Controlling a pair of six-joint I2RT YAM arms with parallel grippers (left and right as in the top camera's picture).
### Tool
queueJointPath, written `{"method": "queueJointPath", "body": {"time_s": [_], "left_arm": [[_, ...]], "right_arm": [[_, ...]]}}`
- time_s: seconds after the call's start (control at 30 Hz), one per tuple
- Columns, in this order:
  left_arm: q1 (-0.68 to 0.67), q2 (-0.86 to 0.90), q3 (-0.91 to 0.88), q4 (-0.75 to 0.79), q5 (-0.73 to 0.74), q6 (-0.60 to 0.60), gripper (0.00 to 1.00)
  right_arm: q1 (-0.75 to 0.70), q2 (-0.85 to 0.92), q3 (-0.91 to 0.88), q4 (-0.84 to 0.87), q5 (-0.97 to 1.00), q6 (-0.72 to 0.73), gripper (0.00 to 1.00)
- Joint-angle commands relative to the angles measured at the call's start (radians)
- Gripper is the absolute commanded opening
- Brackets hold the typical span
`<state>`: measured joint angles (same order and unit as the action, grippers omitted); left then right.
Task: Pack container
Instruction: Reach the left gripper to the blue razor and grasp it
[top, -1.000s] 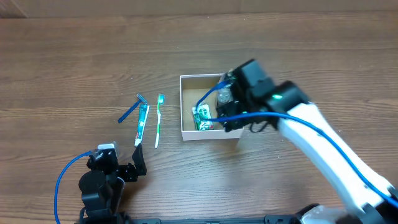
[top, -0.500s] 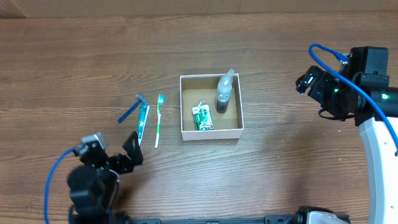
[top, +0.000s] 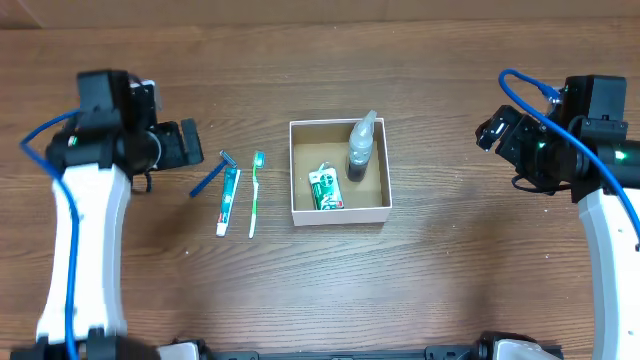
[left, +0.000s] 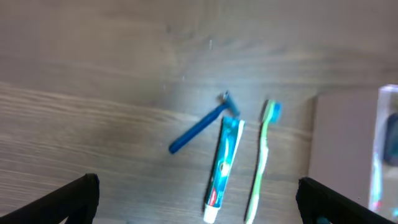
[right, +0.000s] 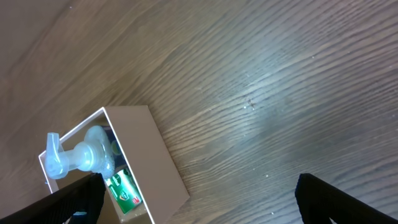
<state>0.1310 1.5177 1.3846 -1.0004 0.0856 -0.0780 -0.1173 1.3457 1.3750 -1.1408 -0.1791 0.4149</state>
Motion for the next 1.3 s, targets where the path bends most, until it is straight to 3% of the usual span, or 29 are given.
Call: {"method": "queueJointPath", "body": {"time_s": [0.0, 0.13, 0.33, 0.57, 0.97, 1.2, 1.27], "left_arm": [[-0.005, 0.146, 0.035, -0.014, 0.009, 0.042, 1.00], [-0.014, 0.312, 0.035, 0.024, 0.023, 0.111, 1.00], [-0.050, 0.392, 0.035, 0.066, -0.042, 0.269, 1.00], [-0.059, 0.392, 0.029, 0.095, -0.249, 0.284, 1.00], [-0.096, 0.528, 0.029, 0.105, -0.193, 0.291, 0.96], [-0.100, 0.575, 0.029, 0.129, -0.199, 0.272, 0.85], [-0.099, 0.575, 0.029, 0.138, -0.196, 0.272, 0.77]], "right_arm": [[-0.002, -0.008, 0.020, 0.005, -0.002, 0.005, 1.00], [-0.002, -0.008, 0.020, 0.005, -0.002, 0.005, 1.00], [-0.002, -0.008, 0.020, 0.005, -0.002, 0.005, 1.00], [-0.002, -0.008, 0.020, 0.005, -0.002, 0.005, 1.00], [-0.002, -0.008, 0.020, 0.005, -0.002, 0.005, 1.00], [-0.002, -0.008, 0.020, 0.005, -0.002, 0.005, 1.00], [-0.002, -0.008, 0.020, 0.005, -0.002, 0.005, 1.00]]}}
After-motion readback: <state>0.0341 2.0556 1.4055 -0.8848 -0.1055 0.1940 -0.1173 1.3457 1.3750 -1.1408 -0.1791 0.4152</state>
